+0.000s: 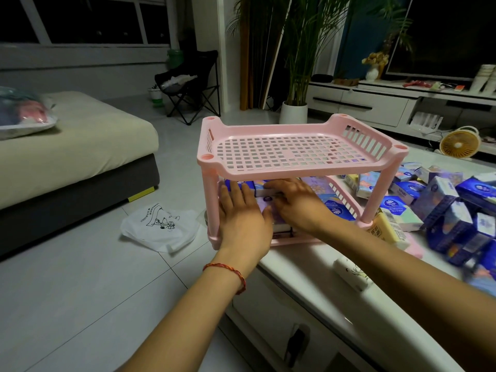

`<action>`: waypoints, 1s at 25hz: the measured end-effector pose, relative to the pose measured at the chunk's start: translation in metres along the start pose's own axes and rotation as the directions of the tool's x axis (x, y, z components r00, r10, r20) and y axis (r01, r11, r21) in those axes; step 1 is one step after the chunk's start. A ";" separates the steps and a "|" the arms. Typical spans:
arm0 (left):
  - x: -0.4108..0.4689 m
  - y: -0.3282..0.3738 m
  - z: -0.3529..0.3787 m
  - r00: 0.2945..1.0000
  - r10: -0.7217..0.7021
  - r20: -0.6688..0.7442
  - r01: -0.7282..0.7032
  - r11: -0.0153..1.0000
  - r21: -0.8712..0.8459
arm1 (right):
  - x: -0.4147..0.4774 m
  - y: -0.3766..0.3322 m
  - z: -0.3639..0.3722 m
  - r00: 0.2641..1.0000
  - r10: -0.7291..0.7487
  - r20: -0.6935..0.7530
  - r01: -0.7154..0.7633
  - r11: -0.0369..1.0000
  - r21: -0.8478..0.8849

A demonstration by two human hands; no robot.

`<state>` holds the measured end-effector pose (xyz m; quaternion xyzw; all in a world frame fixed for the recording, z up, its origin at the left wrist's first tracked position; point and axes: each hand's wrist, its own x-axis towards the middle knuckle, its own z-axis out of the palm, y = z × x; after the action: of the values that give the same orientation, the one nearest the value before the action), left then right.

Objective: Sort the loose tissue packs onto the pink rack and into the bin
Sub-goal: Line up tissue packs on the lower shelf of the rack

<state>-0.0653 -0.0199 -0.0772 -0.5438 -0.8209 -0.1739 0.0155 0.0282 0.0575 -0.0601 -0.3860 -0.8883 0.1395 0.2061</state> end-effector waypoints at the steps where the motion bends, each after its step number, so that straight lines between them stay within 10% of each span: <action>1: 0.000 0.000 0.000 1.000 -0.002 0.003 0.002 1.000 -0.002 | 0.000 0.000 0.000 1.000 -0.002 0.001 0.002 1.000 0.006; 25: 0.003 -0.002 0.006 0.992 0.039 -0.119 -0.046 0.997 -0.057 | 0.001 0.004 0.006 0.999 -0.028 -0.042 0.028 1.000 0.006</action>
<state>-0.0668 -0.0164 -0.0825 -0.5502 -0.8011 -0.2300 0.0515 0.0270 0.0606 -0.0670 -0.3759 -0.8886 0.1311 0.2279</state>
